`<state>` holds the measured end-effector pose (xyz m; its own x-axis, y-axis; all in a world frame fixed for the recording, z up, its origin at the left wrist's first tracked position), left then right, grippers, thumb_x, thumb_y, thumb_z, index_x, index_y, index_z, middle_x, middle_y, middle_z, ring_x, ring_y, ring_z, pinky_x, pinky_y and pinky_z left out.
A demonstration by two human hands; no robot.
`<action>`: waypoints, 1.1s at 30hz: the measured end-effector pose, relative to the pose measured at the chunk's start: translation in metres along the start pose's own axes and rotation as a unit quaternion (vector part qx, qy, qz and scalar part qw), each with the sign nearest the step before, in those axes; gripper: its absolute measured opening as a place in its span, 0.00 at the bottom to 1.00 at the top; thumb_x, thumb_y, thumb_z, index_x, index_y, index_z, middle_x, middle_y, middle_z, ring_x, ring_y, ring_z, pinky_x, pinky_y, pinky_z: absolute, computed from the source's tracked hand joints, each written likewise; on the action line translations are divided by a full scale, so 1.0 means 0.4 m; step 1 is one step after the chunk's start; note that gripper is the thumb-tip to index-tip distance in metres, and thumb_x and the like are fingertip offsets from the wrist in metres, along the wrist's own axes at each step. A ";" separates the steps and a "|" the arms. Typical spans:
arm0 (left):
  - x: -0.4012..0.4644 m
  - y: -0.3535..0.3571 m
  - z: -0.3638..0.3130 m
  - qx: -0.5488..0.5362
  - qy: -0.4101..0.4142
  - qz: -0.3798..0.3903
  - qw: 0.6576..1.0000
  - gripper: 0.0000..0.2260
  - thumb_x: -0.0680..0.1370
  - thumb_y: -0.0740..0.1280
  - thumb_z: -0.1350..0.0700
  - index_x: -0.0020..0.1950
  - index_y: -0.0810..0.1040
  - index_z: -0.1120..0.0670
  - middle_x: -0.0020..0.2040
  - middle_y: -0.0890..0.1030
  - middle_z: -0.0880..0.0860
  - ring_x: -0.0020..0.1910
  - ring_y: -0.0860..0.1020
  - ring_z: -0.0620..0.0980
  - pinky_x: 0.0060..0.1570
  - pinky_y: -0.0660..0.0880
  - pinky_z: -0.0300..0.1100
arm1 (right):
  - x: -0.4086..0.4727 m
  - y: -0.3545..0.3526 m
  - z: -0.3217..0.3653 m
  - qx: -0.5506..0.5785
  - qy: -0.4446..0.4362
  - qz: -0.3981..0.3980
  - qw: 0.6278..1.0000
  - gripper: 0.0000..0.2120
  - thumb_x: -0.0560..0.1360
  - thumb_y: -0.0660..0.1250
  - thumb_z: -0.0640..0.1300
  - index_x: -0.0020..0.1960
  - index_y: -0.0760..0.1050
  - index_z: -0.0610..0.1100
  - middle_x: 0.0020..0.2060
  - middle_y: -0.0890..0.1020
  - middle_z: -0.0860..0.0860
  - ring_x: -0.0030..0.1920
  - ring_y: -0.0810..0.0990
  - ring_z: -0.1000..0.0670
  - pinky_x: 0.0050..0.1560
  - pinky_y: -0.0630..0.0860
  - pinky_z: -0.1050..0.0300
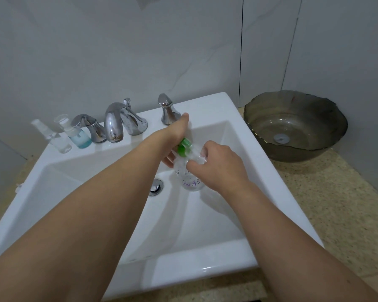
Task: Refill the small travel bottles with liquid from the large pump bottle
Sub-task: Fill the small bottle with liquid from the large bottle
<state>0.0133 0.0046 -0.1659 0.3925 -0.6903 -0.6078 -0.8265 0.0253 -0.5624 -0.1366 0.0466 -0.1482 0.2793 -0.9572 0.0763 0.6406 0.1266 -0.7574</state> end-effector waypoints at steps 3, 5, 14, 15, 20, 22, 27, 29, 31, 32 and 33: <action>-0.002 -0.002 0.002 -0.003 -0.013 0.055 0.998 0.45 0.74 0.46 0.23 0.66 0.76 0.59 0.56 0.83 0.62 0.55 0.80 0.70 0.58 0.77 0.65 | 0.000 -0.007 0.004 -0.002 -0.007 -0.019 1.000 0.16 0.70 0.67 0.56 0.46 0.70 0.45 0.37 0.75 0.52 0.39 0.75 0.46 0.38 0.68 0.54; 0.002 -0.004 0.002 -0.001 -0.015 0.058 0.998 0.46 0.73 0.46 0.23 0.67 0.75 0.59 0.57 0.83 0.62 0.55 0.81 0.70 0.57 0.77 0.66 | 0.001 -0.006 0.004 0.001 -0.009 -0.020 1.000 0.16 0.70 0.67 0.57 0.46 0.70 0.45 0.37 0.75 0.52 0.39 0.75 0.47 0.37 0.67 0.54; 0.007 0.005 -0.005 -0.015 0.023 -0.048 0.998 0.26 0.81 0.48 0.44 0.60 0.75 0.62 0.53 0.82 0.65 0.49 0.82 0.68 0.56 0.79 0.63 | 0.004 0.016 -0.008 -0.004 0.012 0.022 1.000 0.16 0.71 0.66 0.57 0.46 0.68 0.45 0.39 0.75 0.51 0.40 0.74 0.45 0.38 0.66 0.54; 0.005 0.007 -0.005 -0.029 0.027 -0.059 0.997 0.24 0.81 0.47 0.47 0.61 0.74 0.62 0.54 0.81 0.66 0.50 0.82 0.68 0.57 0.79 0.63 | 0.004 0.019 -0.009 -0.005 0.015 0.027 1.000 0.16 0.71 0.66 0.57 0.46 0.68 0.45 0.40 0.76 0.51 0.41 0.75 0.45 0.38 0.67 0.54; -0.002 0.008 -0.006 -0.053 0.024 -0.075 0.996 0.23 0.82 0.47 0.51 0.62 0.74 0.63 0.55 0.80 0.68 0.51 0.82 0.68 0.56 0.79 0.63 | 0.003 0.023 -0.012 -0.004 0.017 0.029 0.999 0.17 0.70 0.66 0.58 0.47 0.69 0.45 0.41 0.77 0.49 0.42 0.77 0.44 0.39 0.70 0.53; -0.006 0.008 -0.007 -0.054 0.030 -0.075 0.995 0.23 0.82 0.47 0.51 0.61 0.74 0.63 0.55 0.81 0.67 0.50 0.82 0.68 0.56 0.79 0.63 | 0.004 0.022 -0.011 -0.004 0.018 0.029 0.999 0.17 0.70 0.66 0.58 0.47 0.69 0.45 0.40 0.77 0.49 0.42 0.77 0.44 0.39 0.70 0.53; -0.012 0.009 -0.008 -0.037 0.036 -0.067 0.996 0.20 0.81 0.48 0.50 0.55 0.75 0.61 0.54 0.81 0.66 0.50 0.82 0.66 0.57 0.79 0.61 | 0.004 0.022 -0.011 -0.003 0.019 0.032 0.999 0.17 0.70 0.66 0.58 0.47 0.69 0.45 0.40 0.77 0.49 0.42 0.77 0.44 0.39 0.69 0.53; -0.011 0.006 -0.006 -0.021 0.030 -0.057 0.998 0.22 0.79 0.50 0.47 0.54 0.76 0.61 0.52 0.82 0.64 0.49 0.82 0.65 0.57 0.79 0.58 | 0.003 0.018 -0.008 -0.005 0.015 0.026 1.000 0.17 0.70 0.66 0.58 0.47 0.70 0.45 0.40 0.77 0.50 0.42 0.77 0.44 0.39 0.70 0.53; -0.010 0.003 -0.009 0.006 0.021 -0.032 0.999 0.26 0.78 0.52 0.43 0.57 0.78 0.60 0.50 0.83 0.62 0.49 0.82 0.65 0.56 0.78 0.57 | 0.004 0.011 -0.004 -0.007 0.013 0.015 1.000 0.17 0.70 0.66 0.57 0.48 0.70 0.45 0.40 0.77 0.50 0.41 0.77 0.45 0.39 0.70 0.53; -0.012 0.003 -0.009 0.014 0.013 -0.010 1.000 0.28 0.79 0.52 0.39 0.59 0.78 0.60 0.51 0.83 0.61 0.50 0.81 0.65 0.55 0.78 0.57 | 0.004 0.007 -0.003 -0.006 0.011 0.008 1.000 0.17 0.70 0.66 0.57 0.47 0.70 0.45 0.39 0.77 0.50 0.40 0.77 0.45 0.39 0.70 0.53; -0.013 0.002 -0.008 0.017 0.005 0.012 1.000 0.31 0.79 0.52 0.36 0.60 0.77 0.61 0.53 0.83 0.61 0.52 0.81 0.66 0.54 0.77 0.58 | 0.003 0.005 -0.003 -0.002 0.009 0.001 1.000 0.16 0.70 0.67 0.57 0.46 0.69 0.45 0.38 0.77 0.51 0.40 0.76 0.45 0.38 0.70 0.53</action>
<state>0.0093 0.0062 -0.1614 0.3678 -0.6966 -0.6161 -0.8219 0.0664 -0.5657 -0.1357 0.0453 -0.1503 0.2683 -0.9612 0.0638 0.6379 0.1276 -0.7595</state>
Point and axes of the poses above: each hand's wrist, its own x-axis towards the middle knuckle, its own y-axis out of the palm, z = x × y, the point moved 7 cm from there along x, towards the middle knuckle
